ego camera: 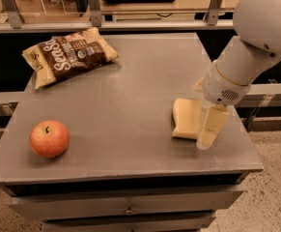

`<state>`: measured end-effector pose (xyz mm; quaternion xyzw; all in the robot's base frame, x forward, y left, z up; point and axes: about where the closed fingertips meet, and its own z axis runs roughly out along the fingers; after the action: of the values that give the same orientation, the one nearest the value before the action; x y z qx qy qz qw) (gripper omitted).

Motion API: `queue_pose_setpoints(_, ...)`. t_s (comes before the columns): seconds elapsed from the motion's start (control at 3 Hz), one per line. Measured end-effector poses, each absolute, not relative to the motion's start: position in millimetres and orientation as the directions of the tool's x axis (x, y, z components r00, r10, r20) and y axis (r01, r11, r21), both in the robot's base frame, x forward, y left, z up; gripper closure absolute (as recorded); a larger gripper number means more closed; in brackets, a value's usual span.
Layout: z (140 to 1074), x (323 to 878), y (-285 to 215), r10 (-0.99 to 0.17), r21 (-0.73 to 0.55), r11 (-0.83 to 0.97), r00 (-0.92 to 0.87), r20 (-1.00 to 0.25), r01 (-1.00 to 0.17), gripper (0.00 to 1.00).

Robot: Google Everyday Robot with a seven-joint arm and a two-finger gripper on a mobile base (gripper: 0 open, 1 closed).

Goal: Move sponge near brown chip bag

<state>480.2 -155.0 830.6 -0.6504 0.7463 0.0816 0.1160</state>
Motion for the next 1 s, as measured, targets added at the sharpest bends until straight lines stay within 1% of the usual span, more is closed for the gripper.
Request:
queue_pose_setpoints(0.33, 830.9, 479.9, -154.5, -0.952, -0.031, 0.140, -0.126, -0.279, -0.990, 0.16)
queue_pose_setpoints(1.0, 831.5, 479.1, -153.4, -0.953, -0.034, 0.138, -0.123, -0.278, -0.990, 0.62)
